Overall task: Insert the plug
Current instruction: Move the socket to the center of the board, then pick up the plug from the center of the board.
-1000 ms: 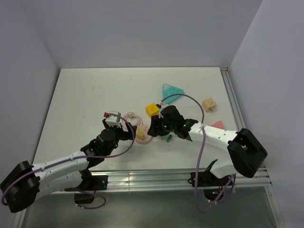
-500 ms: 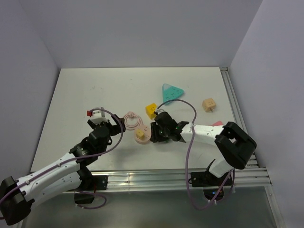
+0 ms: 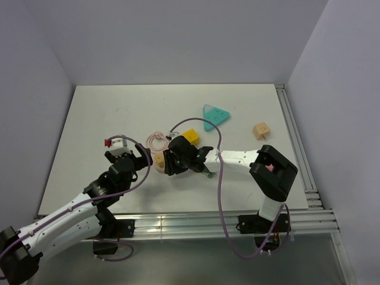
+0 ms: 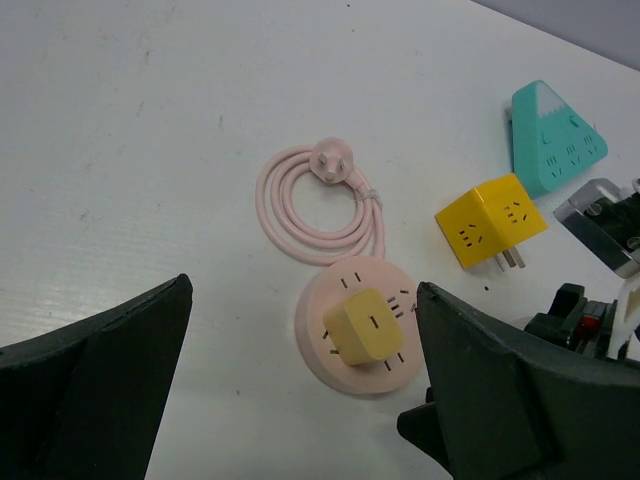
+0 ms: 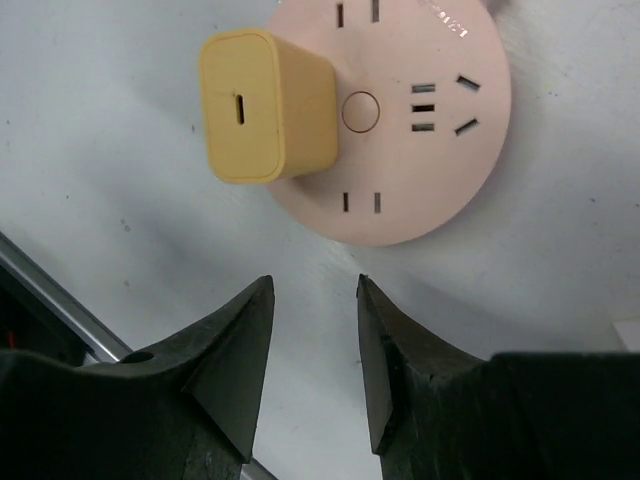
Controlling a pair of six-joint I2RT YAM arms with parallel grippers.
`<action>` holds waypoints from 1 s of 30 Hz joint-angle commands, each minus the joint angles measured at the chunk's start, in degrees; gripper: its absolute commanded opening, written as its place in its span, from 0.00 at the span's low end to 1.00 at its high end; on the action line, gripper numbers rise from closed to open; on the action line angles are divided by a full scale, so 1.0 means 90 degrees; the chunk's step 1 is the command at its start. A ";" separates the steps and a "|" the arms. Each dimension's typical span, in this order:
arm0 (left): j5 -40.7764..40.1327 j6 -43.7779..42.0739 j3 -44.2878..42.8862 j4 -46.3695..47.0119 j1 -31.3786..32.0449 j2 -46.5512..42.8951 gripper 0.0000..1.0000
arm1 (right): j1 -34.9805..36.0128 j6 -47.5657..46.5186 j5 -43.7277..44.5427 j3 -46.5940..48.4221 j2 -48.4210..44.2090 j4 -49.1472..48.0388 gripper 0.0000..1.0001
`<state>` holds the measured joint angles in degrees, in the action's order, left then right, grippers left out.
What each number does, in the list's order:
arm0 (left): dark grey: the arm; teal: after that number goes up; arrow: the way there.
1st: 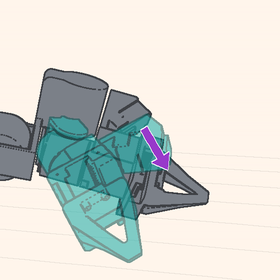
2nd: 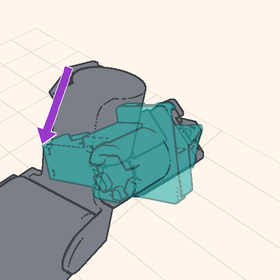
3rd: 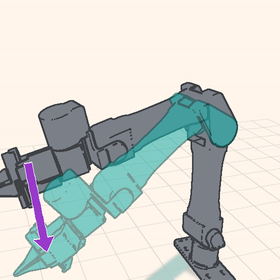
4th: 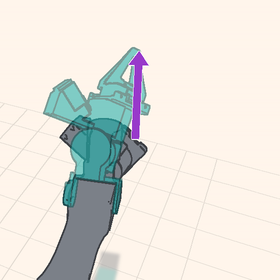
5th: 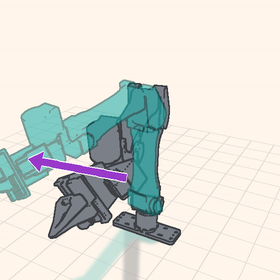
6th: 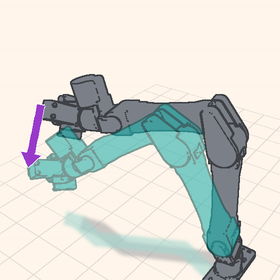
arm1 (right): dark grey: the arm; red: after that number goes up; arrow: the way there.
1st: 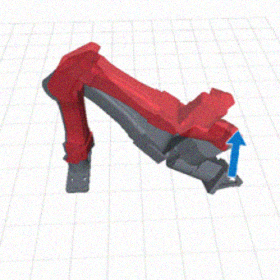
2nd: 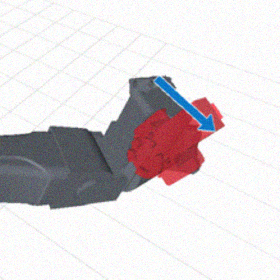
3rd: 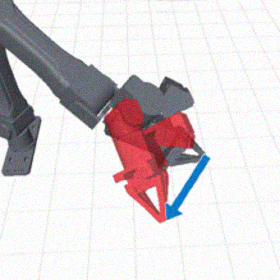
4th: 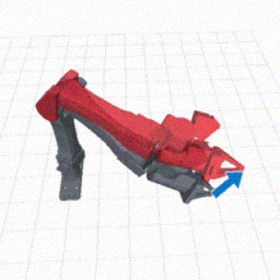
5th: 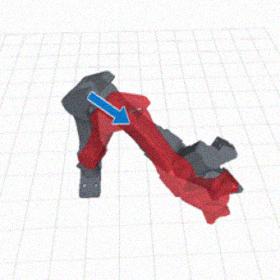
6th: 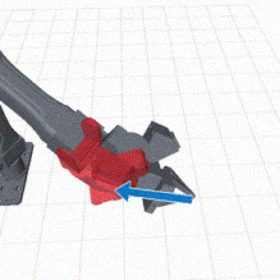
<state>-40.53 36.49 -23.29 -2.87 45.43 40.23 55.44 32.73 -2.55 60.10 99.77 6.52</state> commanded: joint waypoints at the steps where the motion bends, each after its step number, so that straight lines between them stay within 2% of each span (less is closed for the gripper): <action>1: 0.0177 -0.0197 -0.0147 0.0173 -0.0048 0.0013 0.99 | 0.0002 -0.0228 0.0583 -0.0036 -0.0440 0.0251 0.49; 6: 0.0382 -0.0031 -0.0380 0.0036 -0.0087 0.0159 0.99 | -0.0027 -0.0326 0.1278 -0.0718 -0.1279 0.0612 0.65; 12: 0.0822 0.0115 -0.0625 -0.0110 -0.0097 0.0305 0.99 | -0.0095 -0.0132 0.2116 -0.1305 -0.2217 0.1168 0.79; 20: 0.0803 0.0008 -0.0928 -0.0530 -0.0097 0.0491 0.99 | -0.0330 -0.0091 0.3319 -0.1355 -0.2247 0.2096 0.82; 25: 0.0793 -0.0051 -0.0977 -0.0579 -0.0097 0.0403 0.99 | -0.0544 -0.0287 0.3262 -0.1287 -0.2062 0.2068 0.81; 30: 0.1202 0.0037 -0.0996 -0.0540 -0.0106 0.0578 1.00 | -0.0633 -0.0443 0.3183 -0.1140 -0.1808 0.2039 0.78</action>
<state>-32.47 36.73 -29.89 -8.10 44.75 44.66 50.24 30.15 24.45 48.21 82.32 24.49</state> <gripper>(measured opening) 0.995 0.785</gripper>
